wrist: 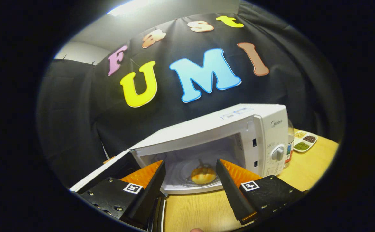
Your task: Open the microwave, put the food inside, and close the microwave door.
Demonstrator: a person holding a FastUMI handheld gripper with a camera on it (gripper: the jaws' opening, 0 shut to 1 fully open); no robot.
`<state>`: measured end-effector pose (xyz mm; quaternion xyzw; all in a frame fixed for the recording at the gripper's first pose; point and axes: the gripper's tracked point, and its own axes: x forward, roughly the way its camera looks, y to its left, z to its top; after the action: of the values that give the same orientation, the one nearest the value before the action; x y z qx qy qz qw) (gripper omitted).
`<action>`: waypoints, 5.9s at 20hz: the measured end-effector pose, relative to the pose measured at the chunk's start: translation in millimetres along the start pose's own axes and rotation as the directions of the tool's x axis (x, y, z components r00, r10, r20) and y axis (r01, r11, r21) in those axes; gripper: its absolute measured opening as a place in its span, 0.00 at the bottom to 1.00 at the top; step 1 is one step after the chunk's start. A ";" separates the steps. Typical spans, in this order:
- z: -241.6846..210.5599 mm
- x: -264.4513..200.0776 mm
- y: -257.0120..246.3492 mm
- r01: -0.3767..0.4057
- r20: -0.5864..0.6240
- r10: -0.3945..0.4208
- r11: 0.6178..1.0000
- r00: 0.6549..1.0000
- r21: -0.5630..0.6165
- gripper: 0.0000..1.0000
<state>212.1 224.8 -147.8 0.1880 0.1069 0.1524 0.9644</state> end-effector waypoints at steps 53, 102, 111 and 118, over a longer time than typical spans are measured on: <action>-104.5 -174.0 89.9 -0.299 -0.336 0.238 0.944 0.911 -0.142 0.01; -51.3 59.9 -98.6 0.084 -0.268 -0.110 0.991 0.957 -0.107 0.00; 2.6 -19.0 -89.7 0.152 -0.125 -0.180 0.968 0.976 -0.201 0.02; 47.7 -112.3 -57.4 0.202 0.011 -0.206 0.946 0.979 -0.252 0.01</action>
<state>134.7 120.9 -110.5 0.0509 0.1133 0.0658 0.9901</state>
